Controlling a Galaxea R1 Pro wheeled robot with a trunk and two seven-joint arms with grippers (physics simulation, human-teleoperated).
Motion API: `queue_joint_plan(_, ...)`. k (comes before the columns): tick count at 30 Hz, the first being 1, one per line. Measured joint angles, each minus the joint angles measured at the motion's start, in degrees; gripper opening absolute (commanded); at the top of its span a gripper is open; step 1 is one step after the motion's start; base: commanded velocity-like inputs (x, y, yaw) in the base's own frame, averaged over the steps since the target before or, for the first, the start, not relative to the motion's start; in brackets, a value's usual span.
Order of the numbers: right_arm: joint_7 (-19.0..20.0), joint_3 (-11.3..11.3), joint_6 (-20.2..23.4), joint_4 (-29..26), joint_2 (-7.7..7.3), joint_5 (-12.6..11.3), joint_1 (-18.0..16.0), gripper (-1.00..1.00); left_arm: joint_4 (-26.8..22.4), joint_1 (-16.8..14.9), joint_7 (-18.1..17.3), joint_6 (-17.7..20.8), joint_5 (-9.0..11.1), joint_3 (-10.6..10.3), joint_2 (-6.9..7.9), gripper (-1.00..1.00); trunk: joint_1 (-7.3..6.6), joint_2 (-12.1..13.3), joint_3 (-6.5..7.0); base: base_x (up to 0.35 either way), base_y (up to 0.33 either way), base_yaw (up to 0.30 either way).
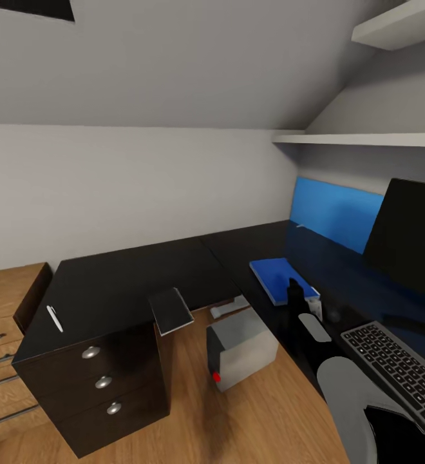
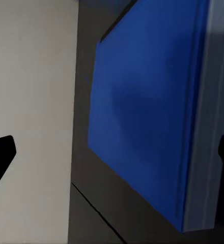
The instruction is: In the bedroom, organize the workspace by keeping the computer under the desk, ensuring the monitor is on the desk, placing the keyboard on the desk next to the monitor, placing the mouse on the desk next to the keyboard, moving the folder from the swivel chair onto the desk next to the mouse, stacking the notebook on top of the folder with the pen on top of the notebook, and positioning the swivel chair next to the desk.
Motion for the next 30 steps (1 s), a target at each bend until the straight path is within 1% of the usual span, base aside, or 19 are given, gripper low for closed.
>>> queue_joint_plan(30, 0.0, 0.1, -0.2, -0.1, 0.13, 0.0, 0.0, 1.00, 0.0, 0.0, 0.1, 0.4, 0.1, 0.1, 0.13, 1.00, -6.59, 12.0, 5.39, 0.000, 0.000, 0.000)
